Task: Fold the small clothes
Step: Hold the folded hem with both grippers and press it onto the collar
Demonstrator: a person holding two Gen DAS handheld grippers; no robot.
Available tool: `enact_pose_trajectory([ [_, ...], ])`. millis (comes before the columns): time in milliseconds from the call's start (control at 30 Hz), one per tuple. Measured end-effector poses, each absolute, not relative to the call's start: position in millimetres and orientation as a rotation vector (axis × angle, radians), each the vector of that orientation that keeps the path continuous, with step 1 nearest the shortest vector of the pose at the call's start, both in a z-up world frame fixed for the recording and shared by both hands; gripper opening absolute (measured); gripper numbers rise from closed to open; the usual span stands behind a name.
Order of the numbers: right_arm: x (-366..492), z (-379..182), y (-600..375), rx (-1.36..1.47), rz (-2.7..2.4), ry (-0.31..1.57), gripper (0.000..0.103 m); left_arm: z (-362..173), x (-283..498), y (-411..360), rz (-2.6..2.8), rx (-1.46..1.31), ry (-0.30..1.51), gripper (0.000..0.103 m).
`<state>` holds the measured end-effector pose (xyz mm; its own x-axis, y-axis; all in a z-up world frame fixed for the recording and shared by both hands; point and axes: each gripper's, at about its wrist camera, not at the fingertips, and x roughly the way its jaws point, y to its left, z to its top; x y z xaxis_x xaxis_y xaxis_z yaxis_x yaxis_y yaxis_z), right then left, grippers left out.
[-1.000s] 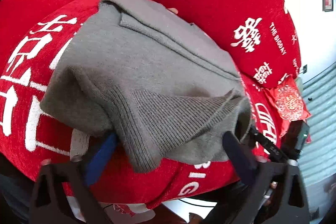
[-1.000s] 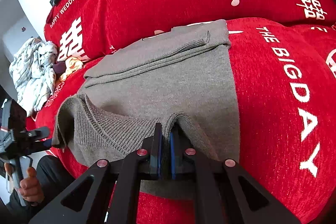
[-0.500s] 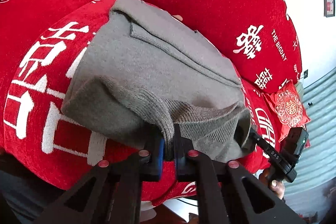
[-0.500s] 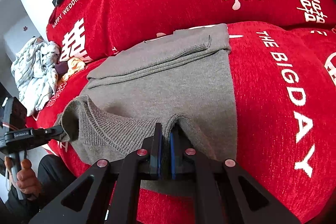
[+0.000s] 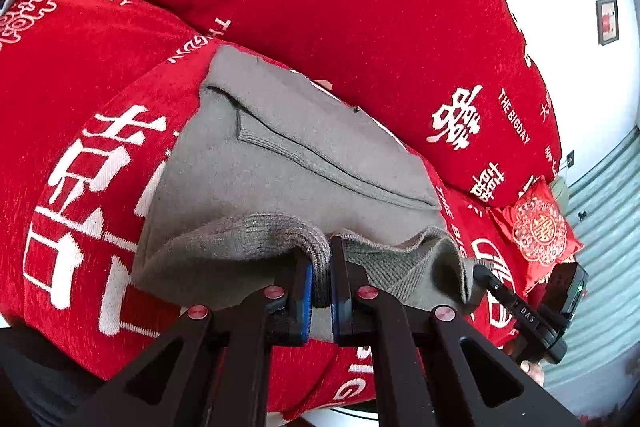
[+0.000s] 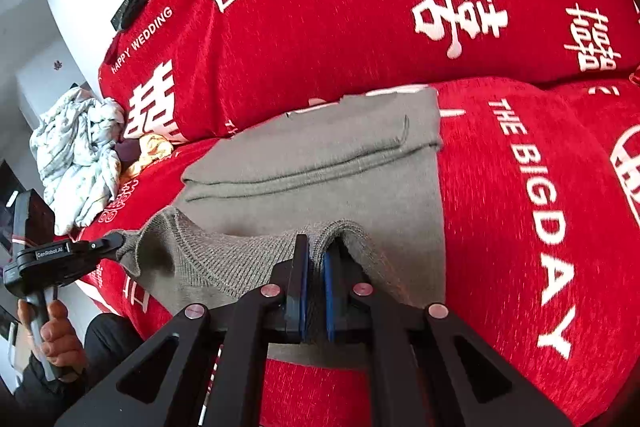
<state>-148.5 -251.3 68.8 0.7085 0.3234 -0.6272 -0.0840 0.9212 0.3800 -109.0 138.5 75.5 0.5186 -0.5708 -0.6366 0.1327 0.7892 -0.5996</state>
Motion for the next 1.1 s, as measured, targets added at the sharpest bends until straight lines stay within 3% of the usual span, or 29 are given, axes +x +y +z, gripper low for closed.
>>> enact_pose_trajectory([
  [300,-147,49,-248,0.328,0.220,0.800,0.007,20,-98,142,-0.431,-0.601,1.090,0.008],
  [567,-147,45,-246,0.323,0.213,0.811,0.007,14,-94,137,-0.449,-0.653,1.079,0.008],
  [1100,-135,73,-257,0.379,0.202,0.748,0.007,92,-79,137,-0.341,-0.488,0.881,0.007],
])
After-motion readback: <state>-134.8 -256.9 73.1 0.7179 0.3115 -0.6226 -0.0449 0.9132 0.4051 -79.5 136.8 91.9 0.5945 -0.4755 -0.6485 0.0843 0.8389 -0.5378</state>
